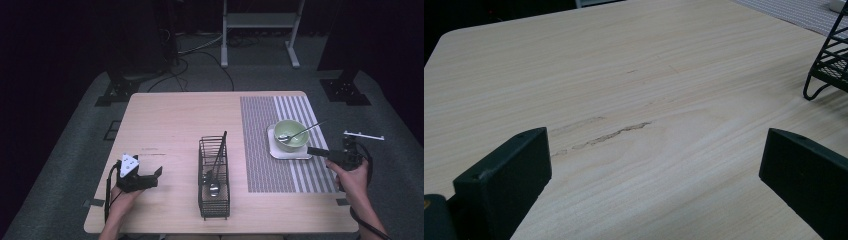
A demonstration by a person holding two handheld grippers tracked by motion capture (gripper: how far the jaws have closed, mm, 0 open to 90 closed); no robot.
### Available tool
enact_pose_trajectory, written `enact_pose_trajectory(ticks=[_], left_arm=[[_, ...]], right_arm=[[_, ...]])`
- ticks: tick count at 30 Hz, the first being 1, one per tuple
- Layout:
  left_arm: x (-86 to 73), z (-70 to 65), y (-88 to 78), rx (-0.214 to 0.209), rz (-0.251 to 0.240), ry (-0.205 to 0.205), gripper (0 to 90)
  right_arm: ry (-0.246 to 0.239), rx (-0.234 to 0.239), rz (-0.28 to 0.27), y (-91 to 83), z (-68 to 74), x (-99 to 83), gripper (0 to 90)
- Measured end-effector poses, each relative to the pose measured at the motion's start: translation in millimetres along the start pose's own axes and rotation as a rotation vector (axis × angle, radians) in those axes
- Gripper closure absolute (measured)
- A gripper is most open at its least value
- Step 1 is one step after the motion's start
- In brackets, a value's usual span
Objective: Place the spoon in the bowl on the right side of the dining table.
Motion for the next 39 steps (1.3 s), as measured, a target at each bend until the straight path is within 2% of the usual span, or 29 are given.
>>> enact_pose_trajectory(ticks=[9, 21, 33, 39], left_arm=[[-0.1, -0.5, 0.4, -0.003, -0.001, 0.000, 0.0], [-0.1, -0.7, 0.3, -0.005, -0.001, 0.000, 0.0], [0.0, -0.7, 0.1, -0.004, -0.001, 0.003, 0.0], [0.0, -0.9, 0.2, -0.007, -0.001, 0.004, 0.0]], right_arm=[[-0.008, 0.017, 0.019, 3.5, 4.0, -12.7, 45.9], [-0.041, 0.033, 0.053, 10.1, 13.8, -29.3, 43.2], [-0.061, 0.060, 0.052, 9.1, 22.9, -44.3, 42.6], [-0.075, 0.062, 0.070, 11.1, 27.5, -53.5, 42.5]])
Point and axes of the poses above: each handheld gripper's, and its own axes: y roughly forward along the jaws, x roughly out of its top, z roughly to its left, the point moved 2 cm from there along y, roughly forward along the jaws, and after that the axes turned 5 degrees about -z, right-handed, at the moved point
